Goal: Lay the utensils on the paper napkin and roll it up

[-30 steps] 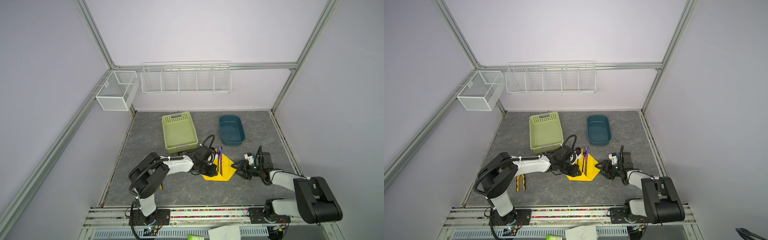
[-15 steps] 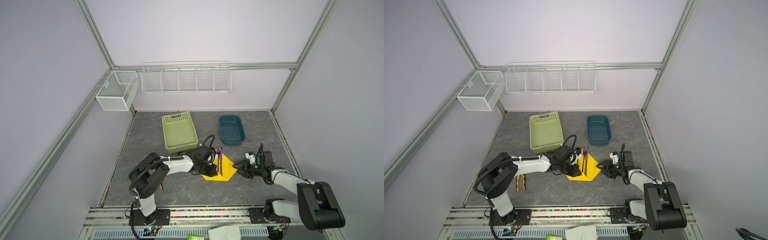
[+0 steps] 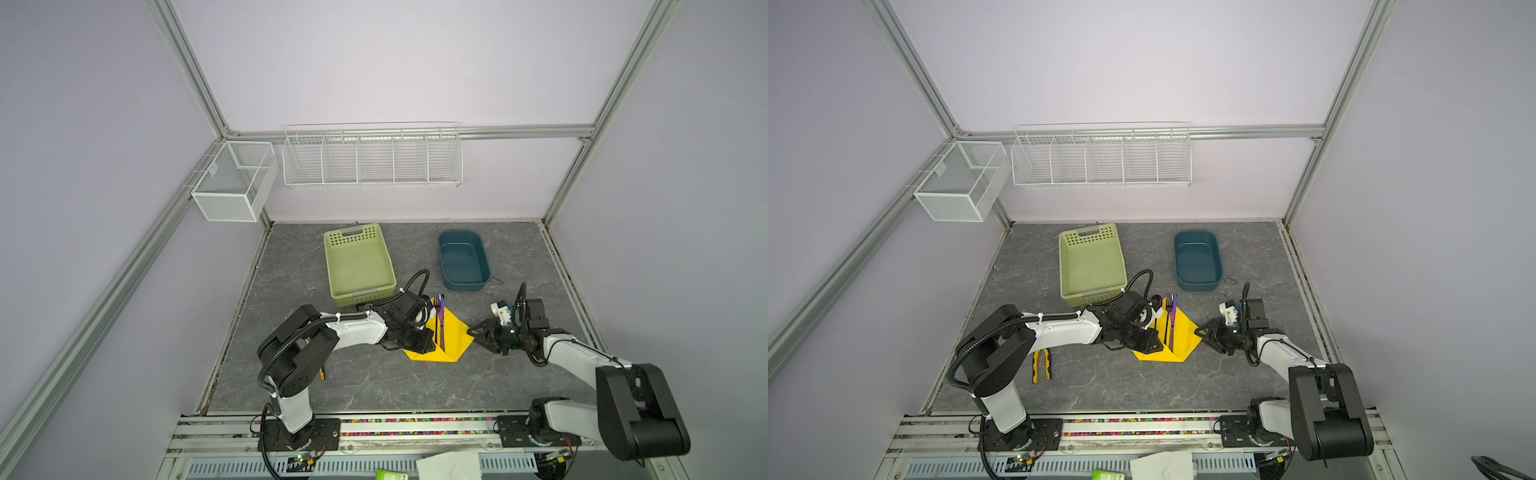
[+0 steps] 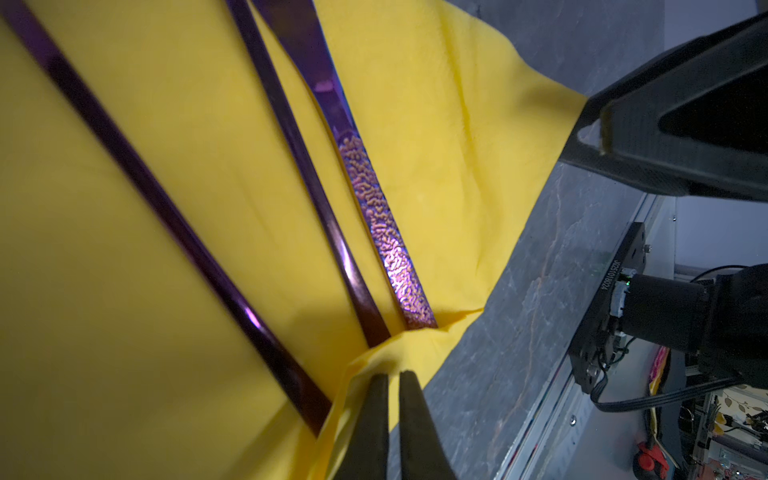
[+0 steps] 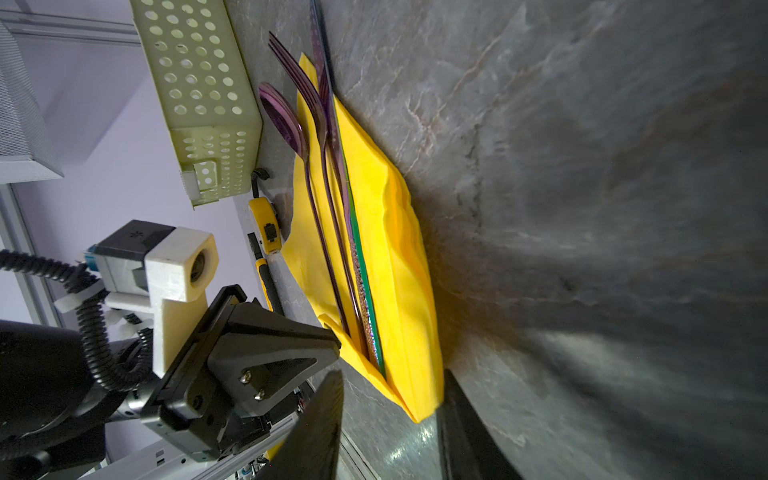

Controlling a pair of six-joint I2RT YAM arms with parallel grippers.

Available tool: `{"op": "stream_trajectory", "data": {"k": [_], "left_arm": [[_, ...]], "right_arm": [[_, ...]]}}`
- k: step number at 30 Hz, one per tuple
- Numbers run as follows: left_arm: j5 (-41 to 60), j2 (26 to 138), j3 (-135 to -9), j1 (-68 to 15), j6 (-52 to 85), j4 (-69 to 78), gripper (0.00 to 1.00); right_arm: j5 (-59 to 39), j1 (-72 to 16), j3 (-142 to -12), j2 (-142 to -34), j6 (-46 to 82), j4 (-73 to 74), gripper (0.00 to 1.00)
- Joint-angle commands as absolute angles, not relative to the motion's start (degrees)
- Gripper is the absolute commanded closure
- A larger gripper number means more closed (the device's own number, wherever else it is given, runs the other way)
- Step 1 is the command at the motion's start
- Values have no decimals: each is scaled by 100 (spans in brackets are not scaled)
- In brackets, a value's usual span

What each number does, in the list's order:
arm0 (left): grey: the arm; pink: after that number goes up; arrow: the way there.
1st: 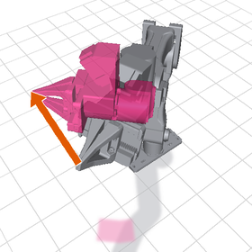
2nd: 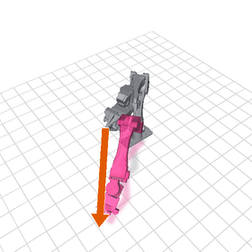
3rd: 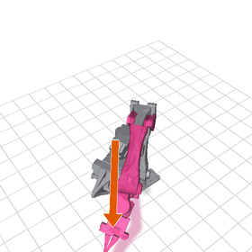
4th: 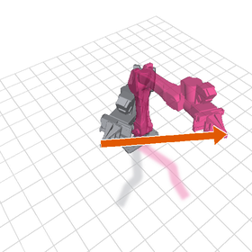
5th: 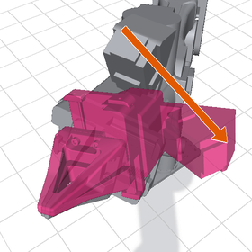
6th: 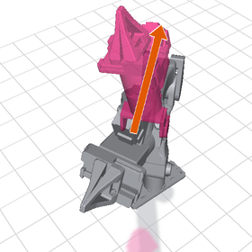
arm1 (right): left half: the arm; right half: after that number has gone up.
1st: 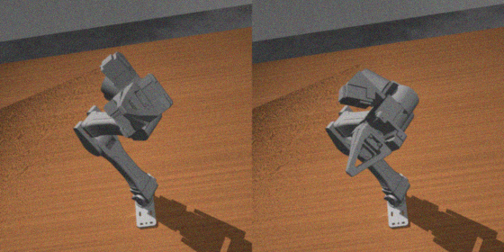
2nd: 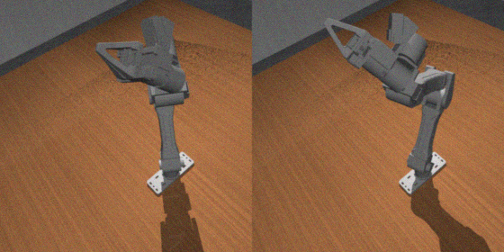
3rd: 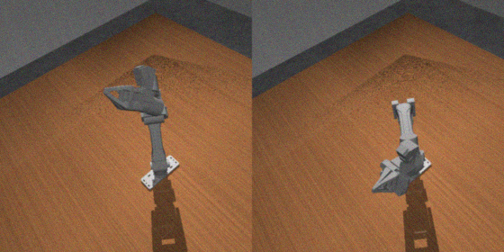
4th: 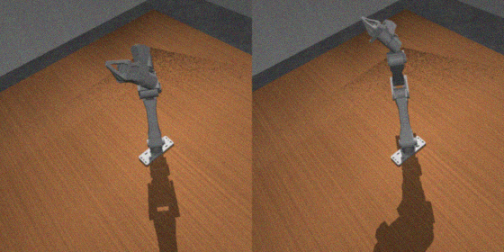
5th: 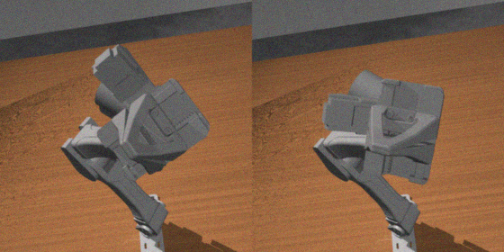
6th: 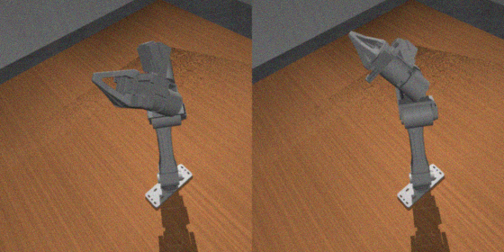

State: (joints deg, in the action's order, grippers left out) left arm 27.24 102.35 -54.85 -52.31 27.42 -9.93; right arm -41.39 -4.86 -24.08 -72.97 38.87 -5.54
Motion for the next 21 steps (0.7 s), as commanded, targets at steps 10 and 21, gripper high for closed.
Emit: {"op": "stream_trajectory", "data": {"k": [10, 21], "left_arm": [[2715, 10285, -5625, -5265, 2770, -997, 90], [2716, 10303, -5643, -5257, 2763, -1019, 90]], "right_arm": [[-3747, -468, -2783, -7399, 3416, -1135, 76], [-3641, -601, -2906, -7459, 3351, -1249, 93]]}}
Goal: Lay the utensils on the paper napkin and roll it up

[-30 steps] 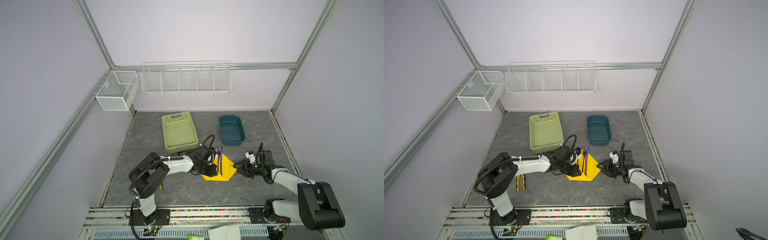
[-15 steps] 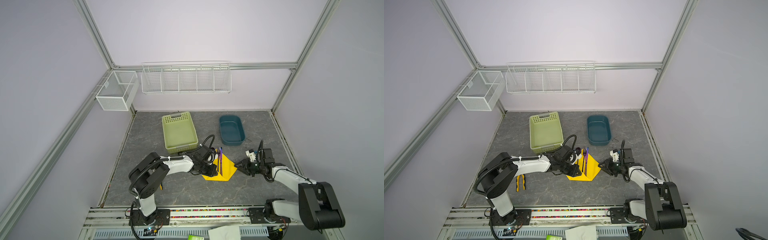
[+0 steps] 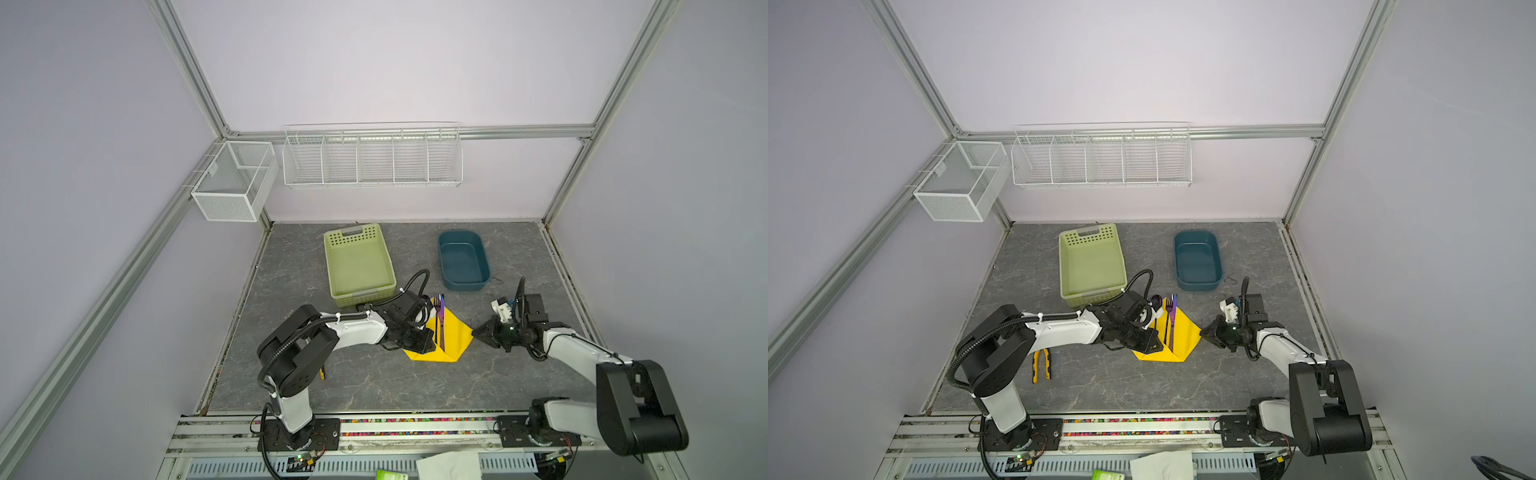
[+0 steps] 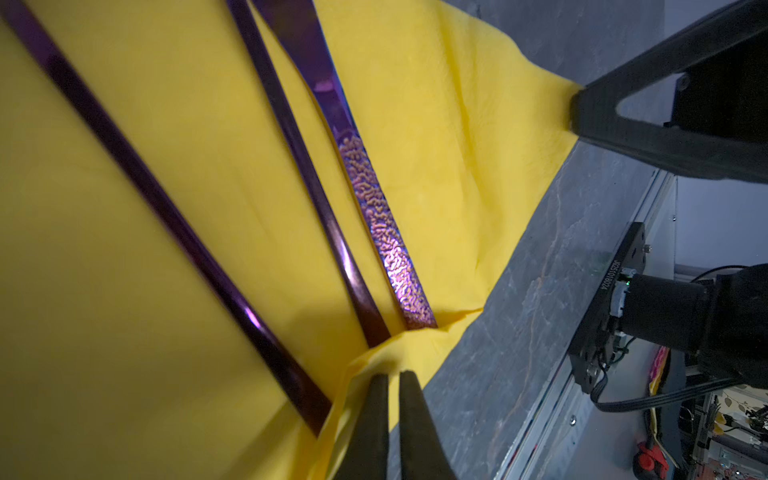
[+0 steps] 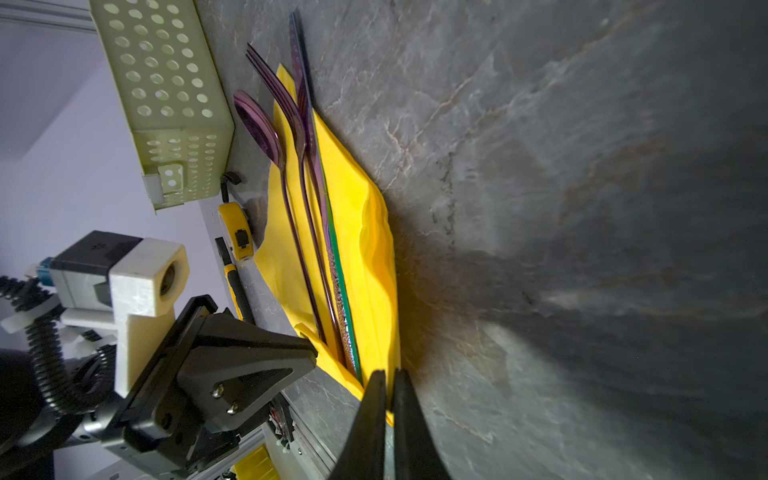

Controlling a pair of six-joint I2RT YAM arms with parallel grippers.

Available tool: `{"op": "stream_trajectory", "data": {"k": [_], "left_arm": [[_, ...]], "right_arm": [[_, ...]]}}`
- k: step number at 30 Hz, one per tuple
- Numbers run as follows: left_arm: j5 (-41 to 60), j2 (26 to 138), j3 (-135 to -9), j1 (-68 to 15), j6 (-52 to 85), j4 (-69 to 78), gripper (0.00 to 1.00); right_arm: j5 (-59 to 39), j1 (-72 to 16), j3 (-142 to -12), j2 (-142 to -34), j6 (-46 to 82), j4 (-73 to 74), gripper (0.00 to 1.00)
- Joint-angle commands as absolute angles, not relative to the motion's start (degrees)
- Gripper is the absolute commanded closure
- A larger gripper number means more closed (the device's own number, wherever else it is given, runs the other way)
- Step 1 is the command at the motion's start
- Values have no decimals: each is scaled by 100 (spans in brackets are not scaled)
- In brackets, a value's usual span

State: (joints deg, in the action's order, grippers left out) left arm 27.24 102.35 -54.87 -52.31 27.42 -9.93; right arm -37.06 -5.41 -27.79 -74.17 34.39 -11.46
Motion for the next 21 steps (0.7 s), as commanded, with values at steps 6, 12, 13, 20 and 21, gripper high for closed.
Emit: {"op": "stream_trajectory", "data": {"k": [6, 12, 13, 20, 21], "left_arm": [[2683, 10314, -5660, -5259, 2767, -1062, 91], [2689, 10330, -5671, -5264, 2764, -1081, 91], [2689, 10336, -5680, -5258, 2760, -1081, 91], [2698, 10370, -5695, -5256, 2760, -1106, 91], [2703, 10371, -5700, -5257, 2763, -1104, 91]], "right_arm": [[-3496, -878, -3071, -7351, 3489, -1531, 93], [-3260, -1457, -3199, -7154, 3776, -1655, 93], [-3218, -1538, -3219, -7109, 3850, -1652, 93], [-3017, -1941, -3495, -6900, 4154, -1712, 93], [-3005, -1989, -3548, -6902, 4166, -1722, 93]]}}
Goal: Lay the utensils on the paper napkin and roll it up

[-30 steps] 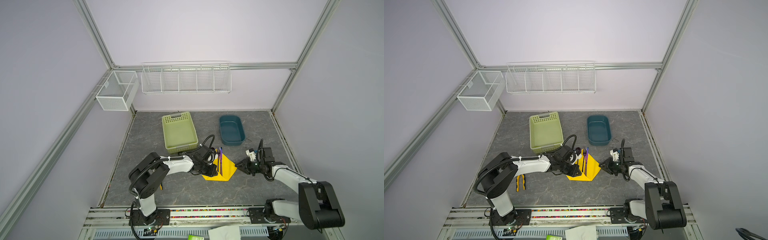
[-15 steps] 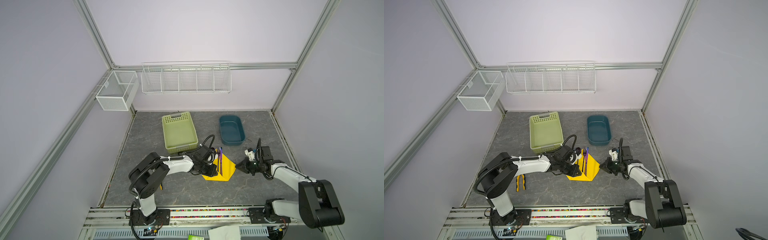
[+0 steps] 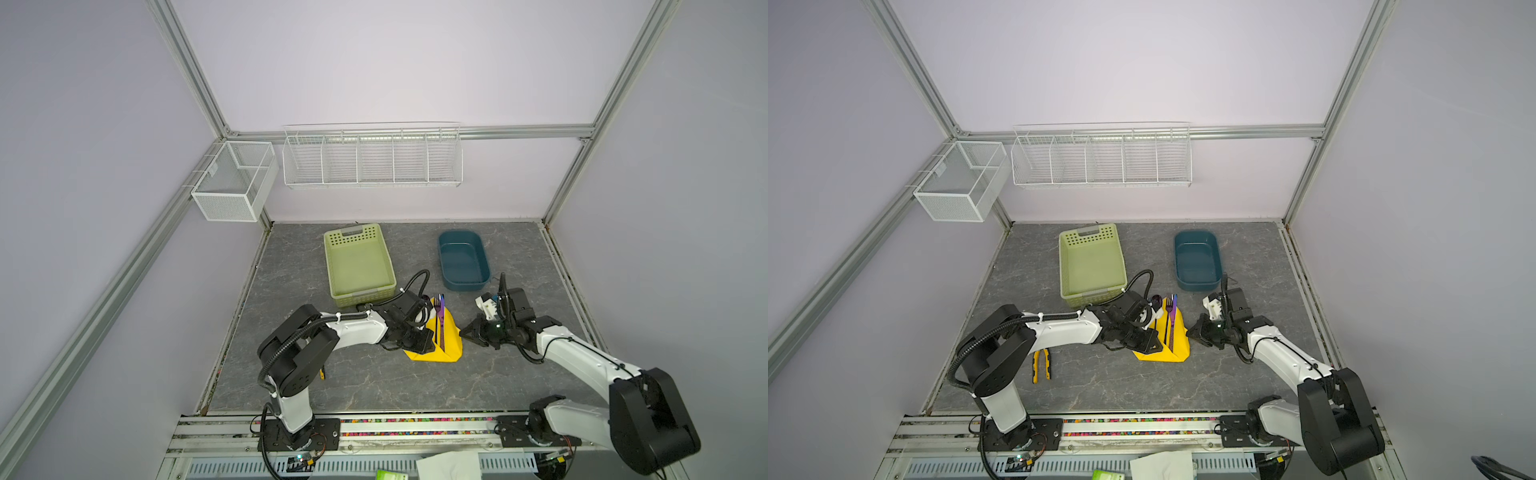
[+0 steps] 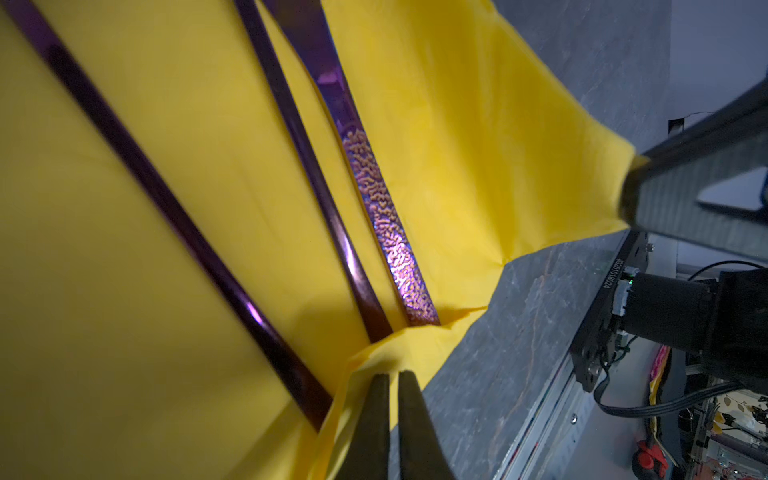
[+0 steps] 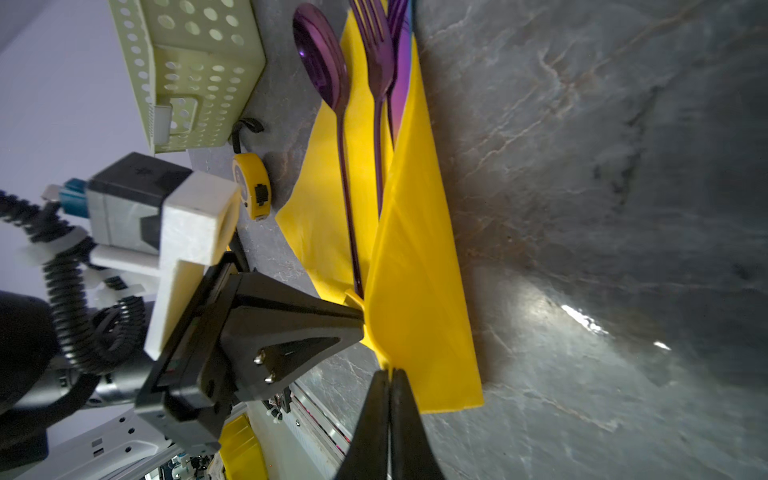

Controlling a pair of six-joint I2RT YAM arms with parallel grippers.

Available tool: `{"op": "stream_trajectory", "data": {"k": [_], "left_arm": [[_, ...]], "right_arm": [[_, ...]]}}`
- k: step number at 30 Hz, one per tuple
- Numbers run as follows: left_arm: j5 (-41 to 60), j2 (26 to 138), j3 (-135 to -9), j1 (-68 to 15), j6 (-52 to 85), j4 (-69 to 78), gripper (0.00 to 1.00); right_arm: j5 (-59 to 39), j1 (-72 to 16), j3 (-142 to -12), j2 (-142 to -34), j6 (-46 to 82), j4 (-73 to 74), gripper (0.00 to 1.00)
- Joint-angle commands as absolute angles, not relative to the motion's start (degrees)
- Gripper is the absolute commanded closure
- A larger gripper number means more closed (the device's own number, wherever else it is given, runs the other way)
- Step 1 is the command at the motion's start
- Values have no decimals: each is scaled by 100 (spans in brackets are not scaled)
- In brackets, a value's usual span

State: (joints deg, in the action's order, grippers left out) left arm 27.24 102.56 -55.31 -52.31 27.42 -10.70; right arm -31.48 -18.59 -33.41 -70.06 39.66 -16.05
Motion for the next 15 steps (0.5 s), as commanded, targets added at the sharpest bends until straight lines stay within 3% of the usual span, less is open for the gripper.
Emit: {"op": "stream_trajectory", "data": {"k": [1, 15], "left_arm": [[2705, 10380, -5710, -5263, 2761, -1107, 91], [2680, 10402, -5688, -5262, 2763, -1124, 91]], "right_arm": [[-2992, -2031, -3597, -6923, 4191, -1723, 93], [-2831, -2595, -3985, -7331, 4403, -1582, 93]]}}
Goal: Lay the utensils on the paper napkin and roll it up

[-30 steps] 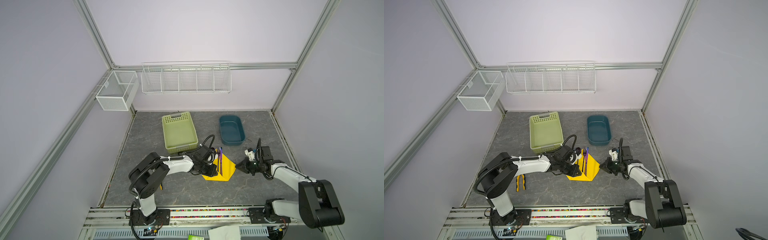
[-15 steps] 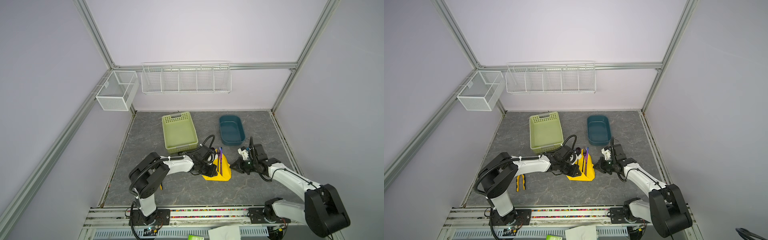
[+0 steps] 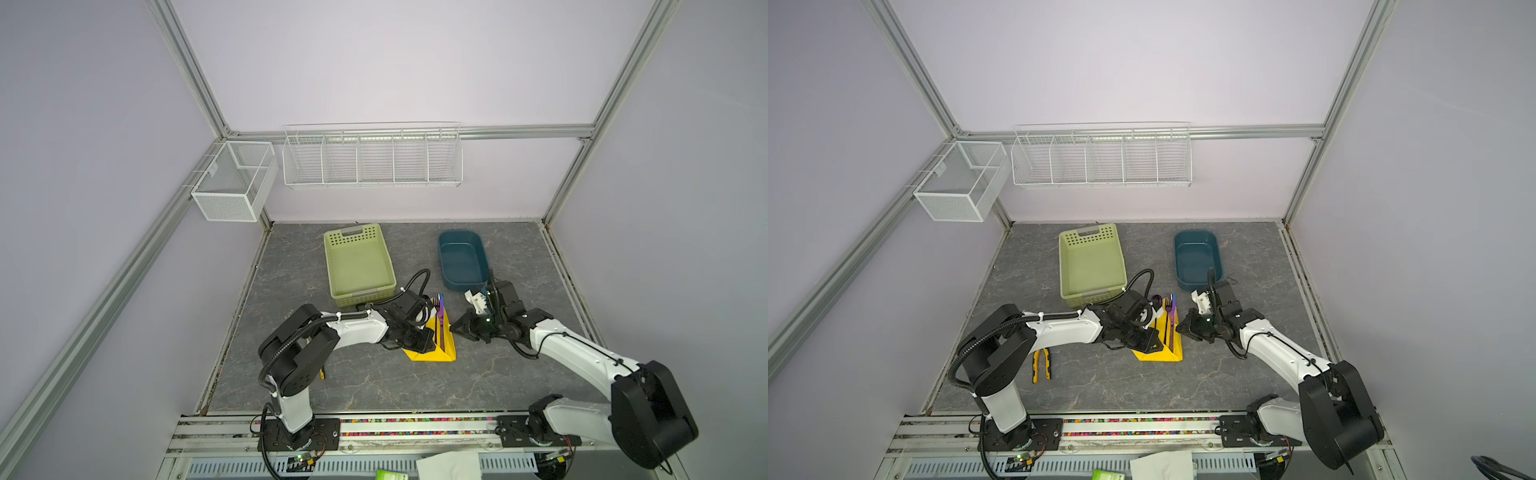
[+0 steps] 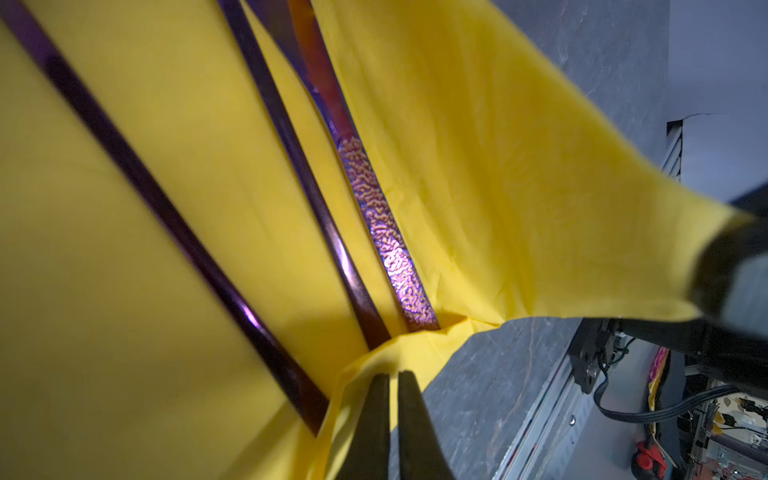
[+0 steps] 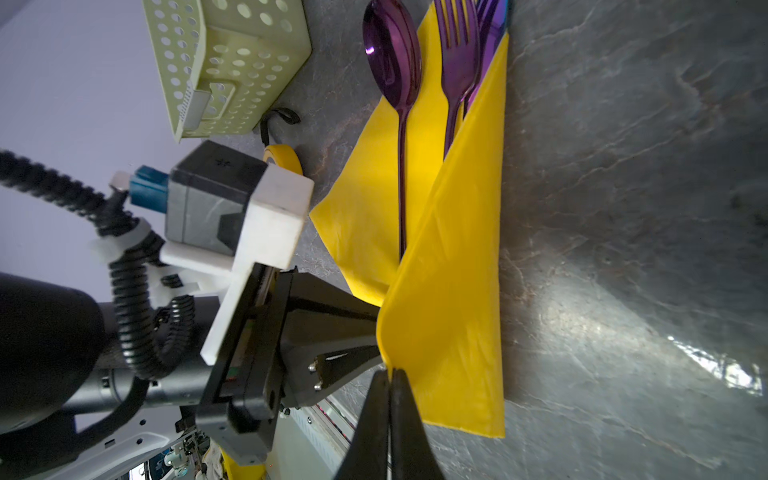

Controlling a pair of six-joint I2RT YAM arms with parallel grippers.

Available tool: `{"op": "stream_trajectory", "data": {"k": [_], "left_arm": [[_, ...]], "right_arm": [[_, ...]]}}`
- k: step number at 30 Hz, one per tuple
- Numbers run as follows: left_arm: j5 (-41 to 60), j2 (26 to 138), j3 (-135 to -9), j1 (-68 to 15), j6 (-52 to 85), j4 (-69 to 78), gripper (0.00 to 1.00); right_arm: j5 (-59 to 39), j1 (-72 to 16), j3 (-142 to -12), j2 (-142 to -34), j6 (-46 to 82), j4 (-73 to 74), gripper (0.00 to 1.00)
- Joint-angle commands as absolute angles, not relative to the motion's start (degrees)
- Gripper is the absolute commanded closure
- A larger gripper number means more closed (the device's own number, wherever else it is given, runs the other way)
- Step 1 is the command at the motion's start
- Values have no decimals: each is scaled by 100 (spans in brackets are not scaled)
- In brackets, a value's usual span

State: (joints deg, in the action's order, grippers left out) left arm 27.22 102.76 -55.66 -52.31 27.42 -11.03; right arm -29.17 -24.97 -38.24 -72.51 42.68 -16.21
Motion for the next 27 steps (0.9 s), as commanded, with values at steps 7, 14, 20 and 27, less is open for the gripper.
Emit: {"op": "stream_trajectory", "data": {"k": [7, 14, 20, 27], "left_arm": [[2680, 10418, -5700, -5259, 2752, -1149, 91], [2652, 10421, -5726, -5258, 2737, -1247, 91], [2654, 10441, -5732, -5261, 2737, -1247, 91], [2655, 10425, -5741, -5261, 2716, -1239, 92]], "right_arm": [[-2799, -2802, -4154, -7499, 4481, -1477, 93], [-2817, -2916, -4260, -7579, 4493, -1453, 93], [-2847, -2968, -4272, -7684, 4530, -1344, 93], [-2890, -3049, -4229, -7938, 4675, -1046, 93]]}}
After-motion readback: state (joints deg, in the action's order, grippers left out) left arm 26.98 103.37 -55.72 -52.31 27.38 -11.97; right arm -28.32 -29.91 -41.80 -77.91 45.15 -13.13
